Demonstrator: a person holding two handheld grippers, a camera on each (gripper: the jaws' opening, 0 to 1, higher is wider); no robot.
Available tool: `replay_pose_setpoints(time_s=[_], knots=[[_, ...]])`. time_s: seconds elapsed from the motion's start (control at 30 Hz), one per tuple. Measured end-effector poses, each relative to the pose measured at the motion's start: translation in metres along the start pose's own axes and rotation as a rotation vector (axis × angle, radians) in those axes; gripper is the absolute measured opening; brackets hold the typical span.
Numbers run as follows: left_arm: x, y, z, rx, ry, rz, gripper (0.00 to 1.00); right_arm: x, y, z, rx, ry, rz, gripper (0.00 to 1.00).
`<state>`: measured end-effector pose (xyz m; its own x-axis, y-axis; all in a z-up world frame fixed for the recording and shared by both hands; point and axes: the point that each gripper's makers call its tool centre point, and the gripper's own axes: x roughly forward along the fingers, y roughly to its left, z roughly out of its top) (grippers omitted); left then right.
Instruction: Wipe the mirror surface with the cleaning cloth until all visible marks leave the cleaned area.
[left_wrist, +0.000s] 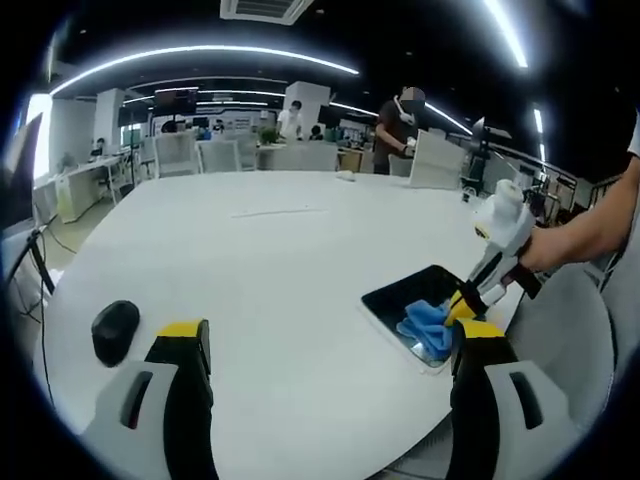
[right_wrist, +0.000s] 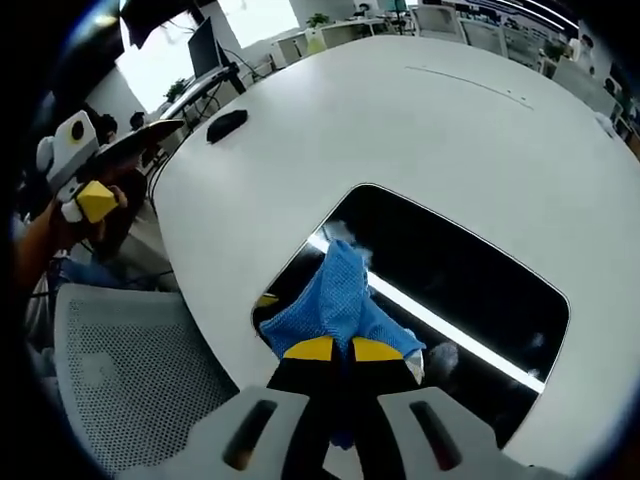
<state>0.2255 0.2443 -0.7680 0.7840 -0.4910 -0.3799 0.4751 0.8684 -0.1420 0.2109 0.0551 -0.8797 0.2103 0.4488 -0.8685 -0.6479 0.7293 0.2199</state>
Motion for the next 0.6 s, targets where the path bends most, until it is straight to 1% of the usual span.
replay_pose_setpoints(time_s=[0.13, 0.33, 0.47, 0.6], knots=[[0.002, -0.001, 0.0, -0.004, 0.003, -0.014, 0.99, -0.001, 0.005, -0.003, -0.029, 0.006, -0.006, 0.0], [0.003, -0.001, -0.005, 0.009, 0.022, -0.018, 0.99, -0.002, 0.009, -0.007, -0.02, 0.008, 0.004, 0.0], [0.002, 0.001, -0.012, 0.031, 0.049, -0.003, 0.99, -0.003, 0.011, -0.009, -0.017, 0.012, 0.01, 0.0], [0.0, 0.003, -0.014, 0.022, 0.054, 0.001, 0.99, -0.003, 0.012, -0.01, -0.015, 0.012, 0.013, 0.0]])
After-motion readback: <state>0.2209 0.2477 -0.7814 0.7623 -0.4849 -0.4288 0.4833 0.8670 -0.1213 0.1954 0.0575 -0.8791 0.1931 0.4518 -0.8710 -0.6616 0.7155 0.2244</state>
